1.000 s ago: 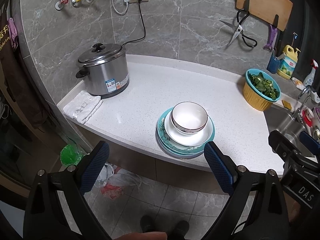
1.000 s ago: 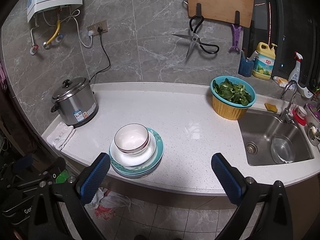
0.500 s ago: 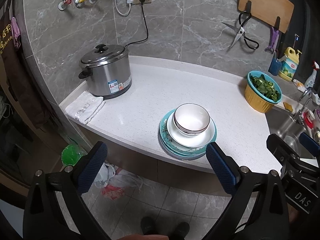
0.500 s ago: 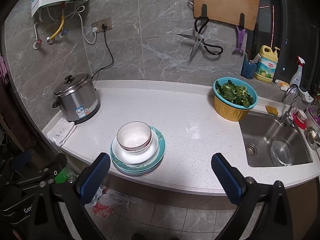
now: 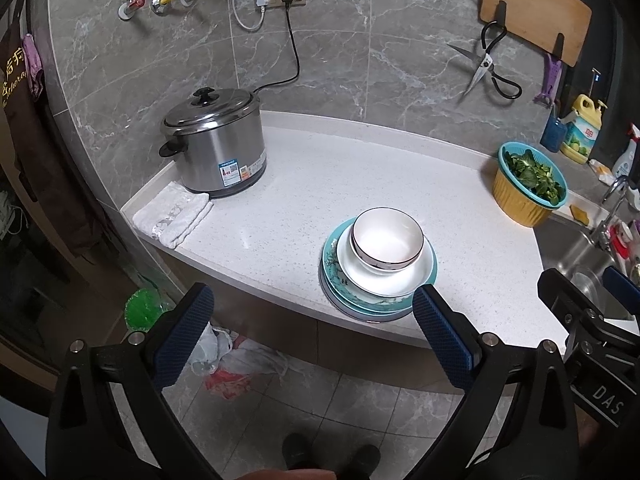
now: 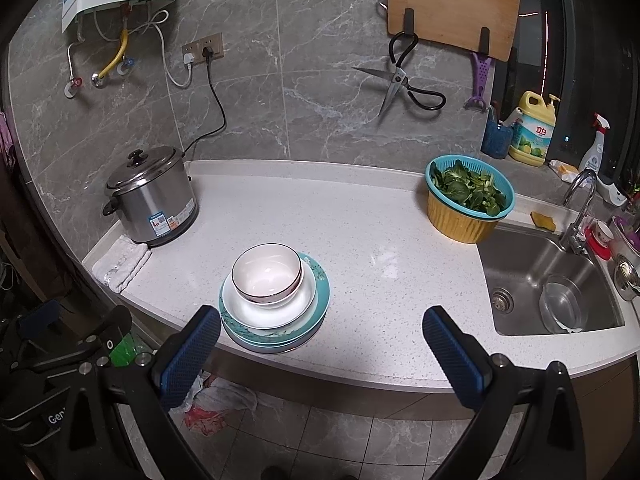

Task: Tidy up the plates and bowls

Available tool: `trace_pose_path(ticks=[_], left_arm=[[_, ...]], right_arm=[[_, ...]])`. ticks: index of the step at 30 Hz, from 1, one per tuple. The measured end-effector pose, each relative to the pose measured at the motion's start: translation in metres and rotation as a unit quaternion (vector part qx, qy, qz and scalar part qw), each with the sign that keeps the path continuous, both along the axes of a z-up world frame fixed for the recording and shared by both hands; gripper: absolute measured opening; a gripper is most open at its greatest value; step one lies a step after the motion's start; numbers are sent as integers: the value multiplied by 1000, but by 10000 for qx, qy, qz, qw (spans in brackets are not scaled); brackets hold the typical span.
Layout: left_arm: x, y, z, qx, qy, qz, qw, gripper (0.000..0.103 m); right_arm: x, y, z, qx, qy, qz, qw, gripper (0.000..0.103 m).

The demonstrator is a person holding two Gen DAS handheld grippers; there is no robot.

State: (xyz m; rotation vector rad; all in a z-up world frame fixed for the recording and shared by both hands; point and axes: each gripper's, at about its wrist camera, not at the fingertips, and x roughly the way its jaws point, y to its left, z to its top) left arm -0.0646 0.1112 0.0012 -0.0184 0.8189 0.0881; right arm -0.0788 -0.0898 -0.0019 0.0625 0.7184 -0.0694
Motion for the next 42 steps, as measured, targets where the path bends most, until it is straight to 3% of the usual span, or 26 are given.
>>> trace_pose_path(ticks=[42], left_arm=[[-10, -7, -11, -43, 59, 74, 9999, 103]], right_arm=[[2, -5, -1, 21, 35, 57, 10000, 103]])
